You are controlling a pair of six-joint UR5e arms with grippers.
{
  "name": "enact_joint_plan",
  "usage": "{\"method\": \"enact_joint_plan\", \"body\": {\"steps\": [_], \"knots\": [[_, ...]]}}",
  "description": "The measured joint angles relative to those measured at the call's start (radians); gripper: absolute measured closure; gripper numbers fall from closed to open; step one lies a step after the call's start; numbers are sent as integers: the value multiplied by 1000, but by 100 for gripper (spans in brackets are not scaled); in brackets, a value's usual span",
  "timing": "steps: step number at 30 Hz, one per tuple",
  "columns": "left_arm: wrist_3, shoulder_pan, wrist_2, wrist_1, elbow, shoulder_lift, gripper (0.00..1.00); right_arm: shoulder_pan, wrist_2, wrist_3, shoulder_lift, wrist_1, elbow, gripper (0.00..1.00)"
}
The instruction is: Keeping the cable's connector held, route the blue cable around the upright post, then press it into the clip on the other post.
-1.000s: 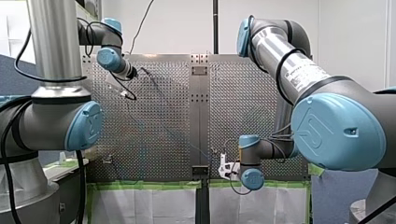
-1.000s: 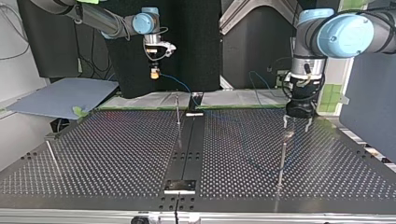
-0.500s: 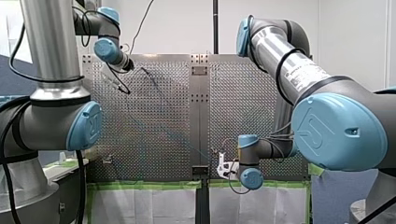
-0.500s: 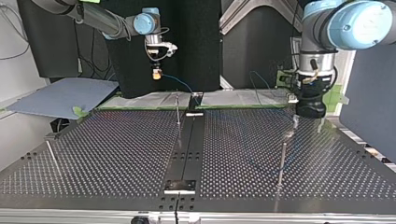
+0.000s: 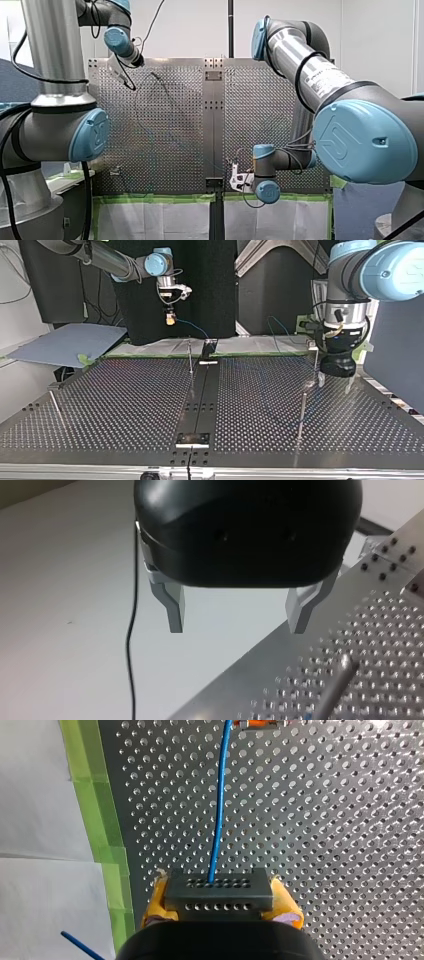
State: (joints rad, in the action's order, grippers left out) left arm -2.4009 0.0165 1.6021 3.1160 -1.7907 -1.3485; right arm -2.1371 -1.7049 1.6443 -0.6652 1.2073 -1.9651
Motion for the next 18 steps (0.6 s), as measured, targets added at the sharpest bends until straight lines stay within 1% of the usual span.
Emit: {"method": "enact_joint_plan", "body": {"steps": [7,13,18], "knots": [[77,-31,-11,67,72,-4,0,0,3,0,0,-4,4,100],[137,-58,-2,80,86,-10,0,-1,3,-2,0,-9,5,100],[194,-72,15,88,86,-32,0,-1,3,-3,0,-9,5,100]]}}
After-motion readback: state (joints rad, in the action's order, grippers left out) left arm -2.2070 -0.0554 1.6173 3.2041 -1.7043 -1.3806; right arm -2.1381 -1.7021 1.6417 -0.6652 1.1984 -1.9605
